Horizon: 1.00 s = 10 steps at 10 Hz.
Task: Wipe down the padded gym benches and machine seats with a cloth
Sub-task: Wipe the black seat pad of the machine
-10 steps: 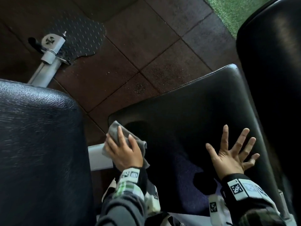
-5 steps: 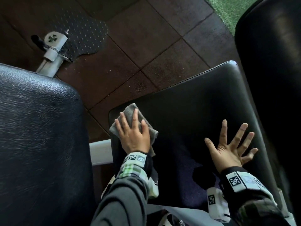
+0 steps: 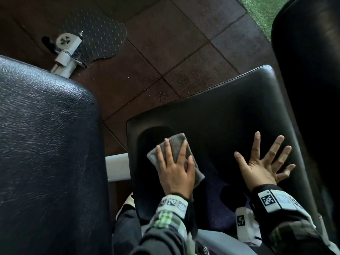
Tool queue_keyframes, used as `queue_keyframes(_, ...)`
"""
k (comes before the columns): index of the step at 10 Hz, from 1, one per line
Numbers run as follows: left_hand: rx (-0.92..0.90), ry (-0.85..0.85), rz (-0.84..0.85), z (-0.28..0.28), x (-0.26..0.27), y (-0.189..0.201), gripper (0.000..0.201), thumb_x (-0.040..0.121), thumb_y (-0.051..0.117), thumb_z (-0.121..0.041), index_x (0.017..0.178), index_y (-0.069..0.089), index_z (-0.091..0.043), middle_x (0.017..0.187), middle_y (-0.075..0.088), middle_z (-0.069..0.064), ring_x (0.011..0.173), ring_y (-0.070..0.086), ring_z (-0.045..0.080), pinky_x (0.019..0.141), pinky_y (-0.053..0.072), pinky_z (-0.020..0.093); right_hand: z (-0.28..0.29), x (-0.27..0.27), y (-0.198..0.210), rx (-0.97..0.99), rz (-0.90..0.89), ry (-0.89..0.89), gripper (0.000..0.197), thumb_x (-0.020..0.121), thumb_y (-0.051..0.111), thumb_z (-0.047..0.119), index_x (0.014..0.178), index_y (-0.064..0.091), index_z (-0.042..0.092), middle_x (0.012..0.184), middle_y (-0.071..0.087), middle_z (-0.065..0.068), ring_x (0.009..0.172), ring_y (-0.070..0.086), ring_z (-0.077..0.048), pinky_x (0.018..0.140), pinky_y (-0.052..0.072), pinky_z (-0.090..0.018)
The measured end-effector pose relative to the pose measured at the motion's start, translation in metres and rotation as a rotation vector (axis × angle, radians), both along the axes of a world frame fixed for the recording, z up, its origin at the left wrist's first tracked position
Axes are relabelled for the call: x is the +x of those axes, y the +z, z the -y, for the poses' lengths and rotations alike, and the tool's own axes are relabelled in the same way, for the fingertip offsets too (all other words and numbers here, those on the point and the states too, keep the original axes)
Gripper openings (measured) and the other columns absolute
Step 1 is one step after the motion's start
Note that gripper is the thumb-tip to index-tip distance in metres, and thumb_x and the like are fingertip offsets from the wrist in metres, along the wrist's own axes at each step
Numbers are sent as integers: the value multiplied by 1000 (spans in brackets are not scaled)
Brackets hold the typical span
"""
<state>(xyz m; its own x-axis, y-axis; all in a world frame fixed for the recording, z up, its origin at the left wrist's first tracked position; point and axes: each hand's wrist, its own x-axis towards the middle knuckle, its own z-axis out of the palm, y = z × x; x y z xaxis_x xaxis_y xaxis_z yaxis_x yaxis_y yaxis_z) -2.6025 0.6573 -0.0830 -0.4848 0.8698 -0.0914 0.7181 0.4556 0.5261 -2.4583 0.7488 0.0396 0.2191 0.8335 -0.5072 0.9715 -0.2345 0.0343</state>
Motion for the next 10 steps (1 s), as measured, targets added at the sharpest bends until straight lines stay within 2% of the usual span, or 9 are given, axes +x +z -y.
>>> queue_keyframes(1,-19,68,15,-9,-36,-10,53,95,36,-51,146,41,-41,159,29,14,147,19,38,121,15,48,1,0,0,-2,5,3,76,84,30,68,136,-25,53,140,-48,4,131,-42,-21,106,-17,-55)
queue_keyframes(2,-23,253,23,13,-60,-22,53,94,39,-49,142,52,-30,152,38,22,138,34,46,115,26,52,2,1,-1,12,-2,14,76,85,29,68,136,-26,53,140,-48,4,131,-41,-21,106,-17,-55)
queue_keyframes(3,-64,446,92,63,-56,-30,56,94,39,-46,143,51,-23,146,43,27,128,44,48,106,33,51,4,3,-2,26,-14,25,76,85,29,68,136,-25,53,140,-48,4,131,-41,-22,106,-17,-56)
queue_keyframes(4,-87,506,121,109,-23,-25,53,95,42,-41,143,50,-19,145,42,28,124,44,49,103,36,57,5,5,-3,37,-23,38,77,85,30,68,136,-25,53,141,-47,4,132,-41,-22,106,-18,-56)
queue_keyframes(5,-43,402,89,125,19,-13,51,95,42,-37,138,55,-13,150,37,27,131,37,48,109,27,57,6,7,-5,58,-28,45,77,85,31,68,136,-24,53,142,-46,4,132,-39,-22,106,-18,-55)
queue_keyframes(6,41,208,89,108,45,1,49,96,43,-37,139,55,-20,154,34,22,139,32,45,114,26,56,7,8,-7,74,-24,50,77,85,30,69,137,-24,51,143,-45,3,133,-39,-22,107,-17,-56)
queue_keyframes(7,92,75,66,78,38,0,48,95,45,-39,141,52,-27,156,34,18,144,27,40,117,22,51,7,9,-9,95,-16,54,78,85,31,69,138,-23,51,143,-44,3,133,-38,-22,107,-17,-56)
queue_keyframes(8,95,91,50,59,7,-10,48,93,46,-41,139,54,-29,155,36,18,144,27,41,118,20,49,7,10,-11,112,-21,53,78,85,32,68,139,-21,51,144,-43,3,134,-37,-22,107,-16,-55)
queue_keyframes(10,102,327,87,77,-16,-19,48,94,45,-36,136,60,-18,149,41,25,135,38,44,114,26,49,7,13,-14,145,-15,59,78,84,33,68,138,-21,51,145,-42,3,134,-37,-22,107,-16,-56)
